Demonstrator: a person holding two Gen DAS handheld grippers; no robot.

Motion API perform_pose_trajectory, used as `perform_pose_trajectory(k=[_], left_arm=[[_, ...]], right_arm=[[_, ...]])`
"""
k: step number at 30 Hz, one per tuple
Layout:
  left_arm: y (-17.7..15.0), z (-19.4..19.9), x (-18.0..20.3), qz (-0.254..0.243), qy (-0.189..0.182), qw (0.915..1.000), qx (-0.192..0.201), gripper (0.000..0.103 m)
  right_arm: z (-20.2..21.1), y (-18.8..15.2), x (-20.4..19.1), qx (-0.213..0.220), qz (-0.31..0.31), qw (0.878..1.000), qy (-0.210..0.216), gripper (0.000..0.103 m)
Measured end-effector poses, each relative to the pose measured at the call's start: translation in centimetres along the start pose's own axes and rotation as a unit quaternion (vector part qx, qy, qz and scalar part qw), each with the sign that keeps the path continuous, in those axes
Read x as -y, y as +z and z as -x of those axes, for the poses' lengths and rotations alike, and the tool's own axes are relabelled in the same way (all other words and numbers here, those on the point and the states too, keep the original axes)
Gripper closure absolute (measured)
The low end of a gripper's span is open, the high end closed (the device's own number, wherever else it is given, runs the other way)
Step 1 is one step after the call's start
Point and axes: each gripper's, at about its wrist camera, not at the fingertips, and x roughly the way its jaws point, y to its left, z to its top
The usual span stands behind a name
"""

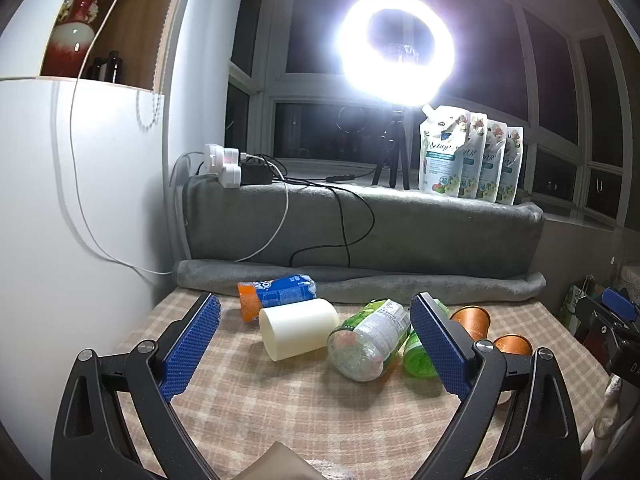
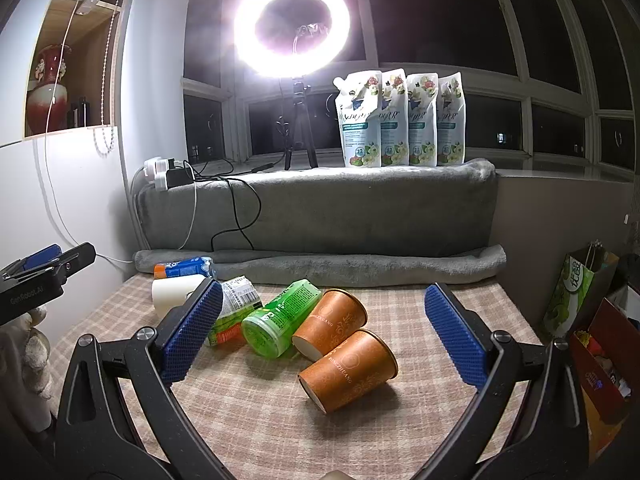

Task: Flip cup upright

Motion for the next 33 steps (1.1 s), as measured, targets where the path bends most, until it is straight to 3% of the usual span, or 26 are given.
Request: perform_pose_trajectory(k=[33], left_arm=[[-0.39, 0.13, 0.0, 0.001, -0.003, 1.0, -0.003, 0.007]], right_arm=[[-0.09, -0.23, -0.15, 0.0, -0.001, 1.0, 0.0, 0.0]])
